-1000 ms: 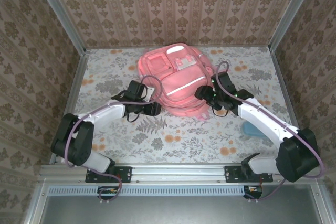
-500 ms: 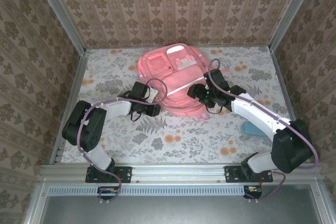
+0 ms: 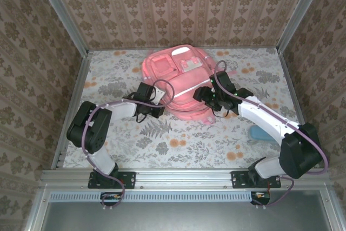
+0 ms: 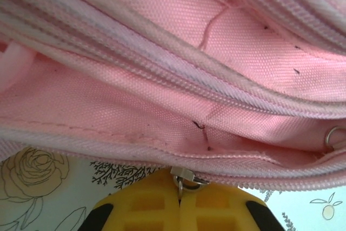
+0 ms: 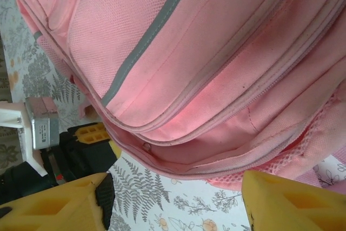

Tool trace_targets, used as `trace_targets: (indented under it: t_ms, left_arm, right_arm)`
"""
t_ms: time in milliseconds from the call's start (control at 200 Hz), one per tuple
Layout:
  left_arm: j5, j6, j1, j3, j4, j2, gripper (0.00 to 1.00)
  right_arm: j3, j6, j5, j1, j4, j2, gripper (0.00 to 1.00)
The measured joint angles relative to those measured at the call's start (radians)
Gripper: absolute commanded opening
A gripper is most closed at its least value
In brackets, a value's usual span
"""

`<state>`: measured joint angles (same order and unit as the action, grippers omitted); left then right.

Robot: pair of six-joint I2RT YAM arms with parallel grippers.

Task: Pack the student bag

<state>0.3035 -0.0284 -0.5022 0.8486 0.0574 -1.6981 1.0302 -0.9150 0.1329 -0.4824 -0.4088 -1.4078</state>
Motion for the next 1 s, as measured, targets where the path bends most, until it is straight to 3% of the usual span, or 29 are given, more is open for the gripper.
trace_targets:
  t_ms: [430,765,1005]
  left_arm:
    - [-0.020,-0.002,-0.050,-0.085,0.001,0.116,0.00]
    - [-0.014,-0.047,-0.116,-0.098,-0.018,0.146,0.00]
    - [-0.022,-0.125,-0.181,-0.182,-0.077,0.204,0.00]
  right_arm:
    - [-0.054,-0.016,-0.065,-0.003,-0.062,-0.031,0.71]
    - [-0.109,-0.068,0.044,0.001,0.075,-0.150,0.50]
    - [-0.136,-0.126,0.087,0.003,0.171,-0.172,0.44]
